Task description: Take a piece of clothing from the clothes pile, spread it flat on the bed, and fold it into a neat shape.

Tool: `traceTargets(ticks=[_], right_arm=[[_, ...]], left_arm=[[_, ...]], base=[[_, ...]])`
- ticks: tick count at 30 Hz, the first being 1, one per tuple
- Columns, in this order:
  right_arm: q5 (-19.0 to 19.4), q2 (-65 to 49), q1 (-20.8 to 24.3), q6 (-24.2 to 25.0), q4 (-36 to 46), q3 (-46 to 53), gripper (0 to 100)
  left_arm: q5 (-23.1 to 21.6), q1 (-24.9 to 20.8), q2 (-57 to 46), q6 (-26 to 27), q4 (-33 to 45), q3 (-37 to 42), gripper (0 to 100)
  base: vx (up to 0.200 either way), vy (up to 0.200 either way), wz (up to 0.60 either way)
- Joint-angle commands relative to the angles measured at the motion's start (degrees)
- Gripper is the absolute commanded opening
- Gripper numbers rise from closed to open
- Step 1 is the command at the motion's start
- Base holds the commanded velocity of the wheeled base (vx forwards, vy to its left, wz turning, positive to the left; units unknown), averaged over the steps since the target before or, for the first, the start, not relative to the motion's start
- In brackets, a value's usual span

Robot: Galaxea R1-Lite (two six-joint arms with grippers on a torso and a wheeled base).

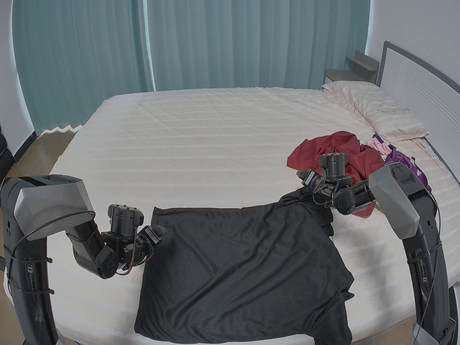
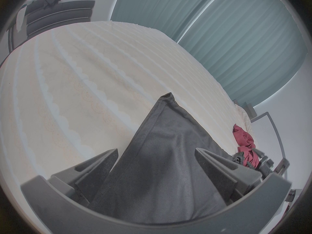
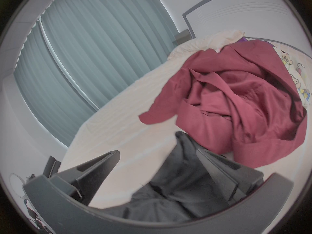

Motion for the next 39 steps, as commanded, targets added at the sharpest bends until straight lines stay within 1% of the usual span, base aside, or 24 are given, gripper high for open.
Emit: traceTargets(ticks=[1, 7, 10, 11, 12, 16, 17, 18, 21, 23, 25, 27, 28, 29, 33, 36, 37, 38, 39], right_arm=[[0.2, -2.4, -1.2, -0.6, 0.5, 6.2, 100], [0.2, -7.0, -1.3, -0.1, -0.6, 16.3, 100], [1.1, -13.4, -1.5, 0.0, -0.9, 25.7, 100], [1.1, -13.4, -1.5, 0.0, -0.9, 25.7, 100], [2.4, -17.1, -1.5, 0.1, -1.4, 31.5, 100], [5.4, -23.9, -1.9, -0.2, -4.1, 43.5, 100], [5.4, -23.9, -1.9, -0.2, -4.1, 43.5, 100], [6.2, -26.3, -2.4, -0.6, -6.6, 48.3, 100], [7.7, -27.2, -3.4, -0.7, -9.4, 53.3, 100], [8.4, -26.9, -3.7, -0.4, -9.7, 54.3, 100], [9.0, -26.1, -4.5, 0.1, -9.7, 54.6, 100], [9.3, -24.7, -4.8, 0.0, -9.8, 54.9, 100], [9.3, -24.7, -4.8, 0.0, -9.8, 54.9, 100], [8.9, -23.4, -4.9, 0.0, -9.7, 54.9, 100], [8.6, -22.7, -5.3, -0.5, -9.5, 56.1, 100], [7.9, -22.7, -5.4, -1.3, -9.4, 56.9, 100], [6.4, -22.6, -5.4, -2.3, -9.3, 56.9, 100], [6.1, -22.6, -5.4, -2.6, -9.2, 56.9, 100], [4.5, -22.1, -5.8, -4.2, -9.3, 56.8, 100]], left_arm=[[-0.5, 0.2, -0.1, -0.6, 0.0, 0.1, 100], [-2.3, 0.5, -0.3, -0.5, -0.1, 1.0, 100], [-2.6, 0.6, -2.0, -0.1, -1.8, 2.3, 100], [-2.6, 0.6, -2.0, -0.1, -1.8, 2.3, 100], [-2.6, 0.6, -3.4, 0.1, -2.7, 3.8, 100], [-2.9, 0.0, -7.5, 1.9, -2.6, 6.7, 100], [-2.9, 0.0, -7.5, 1.9, -2.6, 6.7, 100], [-2.9, -0.1, -8.7, 2.7, -2.5, 7.2, 100], [-2.9, -0.2, -9.1, 3.0, -2.3, 8.1, 100], [-2.9, -0.4, -9.1, 3.0, -2.6, 10.4, 100], [-3.5, -0.4, -8.9, 3.0, -3.4, 12.9, 100], [-5.5, -0.4, -8.6, 2.4, -4.6, 14.5, 100], [-5.5, -0.4, -8.6, 2.4, -4.6, 14.5, 100], [-7.9, -0.4, -8.2, 2.1, -6.1, 16.0, 100], [-8.0, -0.7, -7.1, 1.8, -7.5, 16.3, 100], [-8.1, -0.9, -6.3, 1.8, -7.6, 16.2, 100], [-8.0, -1.1, -5.4, 1.8, -7.6, 16.2, 100], [-8.0, -1.1, -5.3, 1.8, -7.6, 16.2, 100], [-7.9, -1.2, -4.4, 2.0, -7.7, 16.0, 100]], base=[[0.000, 0.000, 0.00], [0.000, 0.000, 0.00], [0.000, 0.000, 0.00], [0.000, 0.000, 0.00], [0.000, 0.000, 0.00], [0.000, 0.000, 0.00], [0.000, 0.000, 0.00], [0.000, 0.000, 0.00], [-0.067, 0.000, 0.00], [-0.200, 0.000, 0.00], [0.000, 0.000, 0.00], [0.000, 0.000, 0.00], [0.000, 0.000, 0.00], [0.000, 0.000, 0.00], [0.000, 0.000, 0.00], [0.000, 0.000, 0.00], [0.000, 0.000, 0.00], [0.000, 0.000, 0.00], [0.000, 0.000, 0.00]])
